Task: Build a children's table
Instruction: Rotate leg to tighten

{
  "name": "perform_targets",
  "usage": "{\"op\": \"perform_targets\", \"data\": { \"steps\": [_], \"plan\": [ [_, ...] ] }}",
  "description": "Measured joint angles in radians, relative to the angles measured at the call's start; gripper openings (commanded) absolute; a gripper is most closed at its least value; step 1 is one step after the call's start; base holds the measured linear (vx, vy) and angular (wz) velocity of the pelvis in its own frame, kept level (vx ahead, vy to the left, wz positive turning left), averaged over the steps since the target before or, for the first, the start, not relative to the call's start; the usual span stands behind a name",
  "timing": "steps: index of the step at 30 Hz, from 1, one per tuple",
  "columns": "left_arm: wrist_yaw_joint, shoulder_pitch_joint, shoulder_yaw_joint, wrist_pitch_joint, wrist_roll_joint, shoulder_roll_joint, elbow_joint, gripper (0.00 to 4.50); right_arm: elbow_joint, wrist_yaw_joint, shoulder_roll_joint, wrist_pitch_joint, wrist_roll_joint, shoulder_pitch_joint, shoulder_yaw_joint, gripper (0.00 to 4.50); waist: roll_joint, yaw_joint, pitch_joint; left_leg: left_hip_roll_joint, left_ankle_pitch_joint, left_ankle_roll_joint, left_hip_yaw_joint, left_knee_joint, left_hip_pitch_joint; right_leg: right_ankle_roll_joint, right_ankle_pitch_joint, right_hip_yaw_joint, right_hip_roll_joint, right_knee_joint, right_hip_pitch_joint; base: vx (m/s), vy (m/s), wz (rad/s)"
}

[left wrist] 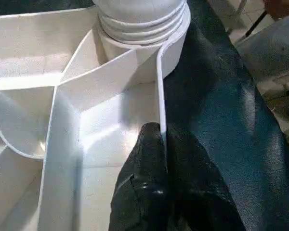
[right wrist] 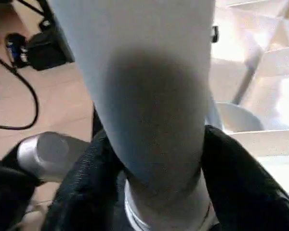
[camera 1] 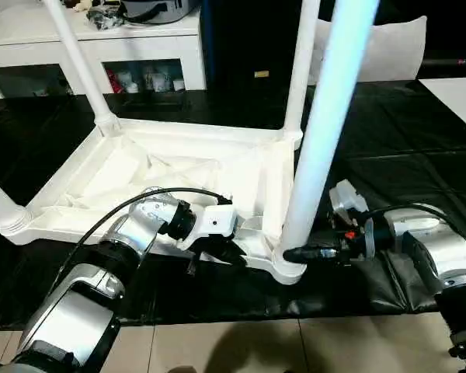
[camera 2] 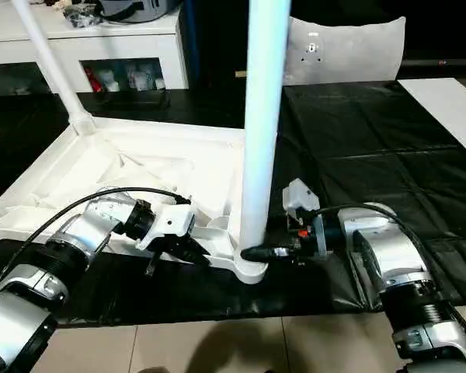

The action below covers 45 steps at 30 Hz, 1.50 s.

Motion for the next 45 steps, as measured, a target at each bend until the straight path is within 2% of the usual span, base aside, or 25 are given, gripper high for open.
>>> {"op": "perform_targets", "data": {
  "steps": [5,8,10,14,18,21,23,25,26,29,30,32,33,38,42,45],
  "plan": [
    [-0.005,0.0,0.0,0.005,-0.004,-0.001,0.0,0.0,-0.017,-0.008,-0.005,0.024,0.005,0.006,0.002,2.09,0.0,0.004,0.0,0.0,0.0,0.0,0.0,0.0,0.0,0.0,0.0,0.0,0.0,0.0,0.0,0.0,0.0,0.0],
    [0.014,0.001,0.005,0.045,-0.01,-0.012,-0.007,0.0,-0.047,-0.061,0.016,0.079,0.018,0.025,-0.02,2.03,0.0,0.003,0.0,0.0,0.001,-0.001,0.0,0.0,0.001,0.0,0.0,0.0,0.0,0.0,0.001,0.0,0.0,0.0],
    [0.075,0.005,0.025,0.108,-0.005,-0.017,-0.017,0.0,-0.055,-0.153,0.048,0.116,0.014,0.031,-0.052,2.02,0.0,-0.004,0.0,0.0,0.002,-0.004,0.0,0.0,0.003,0.0,0.0,0.0,0.0,0.0,0.002,0.0,0.0,0.0],
    [0.217,0.007,0.061,0.239,0.021,-0.047,-0.04,0.0,-0.048,-0.371,0.133,0.169,-0.024,0.021,-0.106,2.02,0.0,-0.039,0.0,0.0,0.002,-0.013,0.003,0.0,0.004,0.001,0.001,-0.003,0.001,-0.004,0.004,0.0,0.0,0.0],
    [0.427,0.007,0.11,0.375,0.023,-0.137,-0.046,0.0,0.003,-0.649,0.234,0.23,-0.084,-0.045,-0.17,2.01,0.001,-0.098,-0.001,0.001,0.002,-0.013,-0.001,0.002,0.003,0.005,0.003,-0.006,0.001,-0.013,0.007,0.0,0.0,0.0],
    [0.566,0.001,0.139,0.422,0.023,-0.202,-0.034,0.0,0.036,-0.828,0.304,0.243,-0.125,-0.086,-0.203,2.01,0.001,-0.124,-0.001,0.0,0.002,-0.012,-0.004,0.001,0.001,0.006,0.004,-0.009,0.001,-0.019,0.009,0.0,0.0,0.0],
    [0.653,-0.006,0.156,0.438,0.023,-0.239,-0.02,0.0,0.065,-0.931,0.352,0.244,-0.137,-0.112,-0.236,2.01,0.001,-0.132,-0.001,0.0,0.001,-0.012,-0.005,0.0,0.001,0.006,0.004,-0.009,0.001,-0.019,0.009,0.0,0.0,0.0],
    [0.719,-0.019,0.161,0.449,0.031,-0.27,-0.008,0.0,0.091,-1.014,0.385,0.217,-0.145,-0.126,-0.256,2.01,0.001,-0.135,-0.001,0.0,0.001,-0.011,-0.006,-0.001,0.0,0.006,0.004,-0.009,0.001,-0.019,0.009,0.0,0.0,0.0],
    [0.734,-0.019,0.161,0.454,0.031,-0.277,-0.008,0.0,0.101,-1.029,0.389,0.197,-0.145,-0.127,-0.256,2.56,0.001,-0.135,-0.001,0.0,0.0,-0.01,-0.006,-0.002,-0.001,0.006,0.004,-0.009,0.001,-0.02,0.009,0.0,0.0,0.0],
    [0.75,-0.021,0.161,0.458,0.036,-0.284,-0.013,0.0,0.109,-1.043,0.409,0.161,-0.143,-0.123,-0.271,2.75,0.002,-0.134,-0.001,-0.001,0.002,-0.004,-0.007,-0.004,-0.001,0.006,0.004,-0.008,0.0,-0.019,0.008,0.0,0.0,0.0],
    [0.745,-0.021,0.159,0.458,0.038,-0.284,-0.017,0.0,0.1,-1.036,0.409,0.153,-0.136,-0.113,-0.278,3.01,0.002,-0.13,-0.001,-0.001,0.001,-0.004,-0.007,-0.005,-0.001,0.006,0.004,-0.008,0.0,-0.018,0.008,0.0,0.0,0.0],
    [0.739,-0.021,0.156,0.455,0.039,-0.283,-0.019,0.0,0.094,-1.025,0.409,0.15,-0.131,-0.109,-0.283,3.01,0.003,-0.127,-0.002,-0.001,0.0,-0.003,-0.007,-0.006,-0.001,0.005,0.004,-0.007,0.0,-0.016,0.007,0.0,0.0,0.0],
    [0.731,-0.021,0.151,0.449,0.039,-0.281,-0.022,0.0,0.077,-1.004,0.399,0.147,-0.131,-0.095,-0.282,3.2,0.003,-0.123,-0.002,-0.001,0.0,-0.003,-0.007,-0.006,-0.002,0.005,0.004,-0.007,0.0,-0.016,0.005,0.0,0.0,0.0],
    [0.665,-0.015,0.127,0.399,0.039,-0.254,-0.024,0.0,0.041,-0.857,0.31,0.111,-0.107,-0.04,-0.251,3.61,0.004,-0.107,-0.001,-0.001,0.001,-0.003,-0.006,-0.006,-0.002,0.004,0.003,-0.005,0.0,-0.011,0.003,0.0,0.0,0.0],
    [0.546,0.0,0.105,0.329,0.03,-0.203,-0.023,0.0,-0.014,-0.634,0.164,0.083,-0.083,0.026,-0.21,3.94,0.004,-0.086,-0.001,-0.001,0.001,-0.002,-0.004,-0.005,-0.001,0.004,0.003,-0.005,0.0,-0.009,0.003,0.0,0.0,0.0],
    [0.482,0.007,0.098,0.295,0.022,-0.165,-0.024,0.0,-0.024,-0.538,0.128,0.079,-0.064,0.042,-0.2,4.27,0.004,-0.081,-0.001,-0.001,0.001,-0.003,-0.004,-0.004,0.0,0.004,0.003,-0.004,0.001,-0.009,0.003,0.0,0.0,0.0]
  ]
}}
